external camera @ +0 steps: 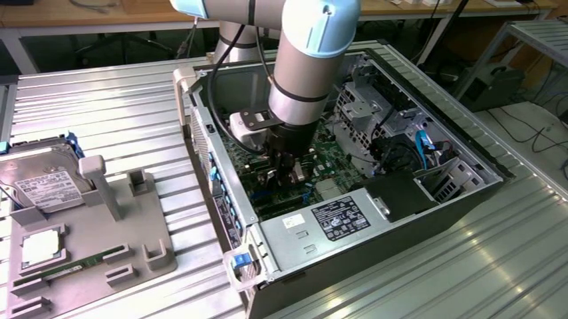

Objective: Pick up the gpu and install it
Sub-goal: 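Insert the gpu into the slot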

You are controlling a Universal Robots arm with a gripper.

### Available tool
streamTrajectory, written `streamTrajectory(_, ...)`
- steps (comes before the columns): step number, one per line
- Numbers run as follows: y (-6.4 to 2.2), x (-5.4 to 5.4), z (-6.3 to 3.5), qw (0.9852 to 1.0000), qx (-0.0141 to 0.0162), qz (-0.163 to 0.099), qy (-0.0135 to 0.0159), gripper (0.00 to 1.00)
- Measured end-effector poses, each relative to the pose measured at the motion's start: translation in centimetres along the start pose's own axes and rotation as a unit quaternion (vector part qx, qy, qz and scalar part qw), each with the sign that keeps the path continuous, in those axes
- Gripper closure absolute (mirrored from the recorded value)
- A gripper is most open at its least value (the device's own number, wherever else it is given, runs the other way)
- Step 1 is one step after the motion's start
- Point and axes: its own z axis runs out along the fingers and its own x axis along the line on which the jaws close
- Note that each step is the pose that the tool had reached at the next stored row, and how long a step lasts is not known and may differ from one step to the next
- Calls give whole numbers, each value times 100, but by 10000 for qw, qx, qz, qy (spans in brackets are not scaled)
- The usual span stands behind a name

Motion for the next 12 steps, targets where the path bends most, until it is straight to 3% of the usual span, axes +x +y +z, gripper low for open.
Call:
streamTrajectory(11, 0, 0, 0, 10000, 0, 0, 0, 72)
streamTrajectory(12, 0, -5, 11, 10000, 5, 1, -19, 71)
